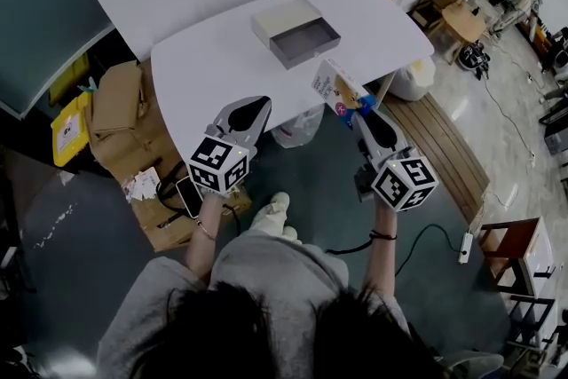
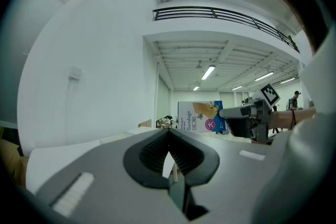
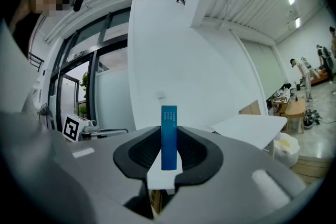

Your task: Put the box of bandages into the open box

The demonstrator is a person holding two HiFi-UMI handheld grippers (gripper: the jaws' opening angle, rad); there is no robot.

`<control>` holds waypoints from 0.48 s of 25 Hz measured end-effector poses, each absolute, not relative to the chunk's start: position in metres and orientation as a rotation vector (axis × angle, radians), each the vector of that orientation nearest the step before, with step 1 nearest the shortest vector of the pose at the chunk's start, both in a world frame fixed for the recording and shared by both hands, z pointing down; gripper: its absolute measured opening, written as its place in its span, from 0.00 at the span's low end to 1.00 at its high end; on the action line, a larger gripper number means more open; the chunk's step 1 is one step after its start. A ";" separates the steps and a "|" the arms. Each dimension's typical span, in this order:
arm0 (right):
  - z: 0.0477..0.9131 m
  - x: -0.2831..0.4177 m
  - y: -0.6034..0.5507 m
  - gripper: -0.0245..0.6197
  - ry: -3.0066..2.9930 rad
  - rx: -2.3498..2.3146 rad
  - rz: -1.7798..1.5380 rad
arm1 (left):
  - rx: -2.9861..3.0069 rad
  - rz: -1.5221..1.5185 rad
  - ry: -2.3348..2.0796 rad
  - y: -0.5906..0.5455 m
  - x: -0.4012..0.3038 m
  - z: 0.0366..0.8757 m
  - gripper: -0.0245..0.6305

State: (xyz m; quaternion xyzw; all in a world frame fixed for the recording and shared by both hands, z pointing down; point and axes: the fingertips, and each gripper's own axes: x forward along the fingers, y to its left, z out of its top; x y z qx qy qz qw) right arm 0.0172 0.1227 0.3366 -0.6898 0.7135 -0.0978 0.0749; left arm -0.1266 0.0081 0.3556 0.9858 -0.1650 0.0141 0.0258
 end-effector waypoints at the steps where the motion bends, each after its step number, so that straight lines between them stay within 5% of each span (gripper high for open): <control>1: 0.338 0.019 0.118 0.20 2.140 -2.070 -0.296 | 3.040 0.042 -0.510 0.003 -0.124 0.357 0.03; 12: 0.345 0.056 0.050 0.20 2.122 -2.086 -0.311 | 3.003 0.022 -0.447 -0.057 -0.079 0.369 0.03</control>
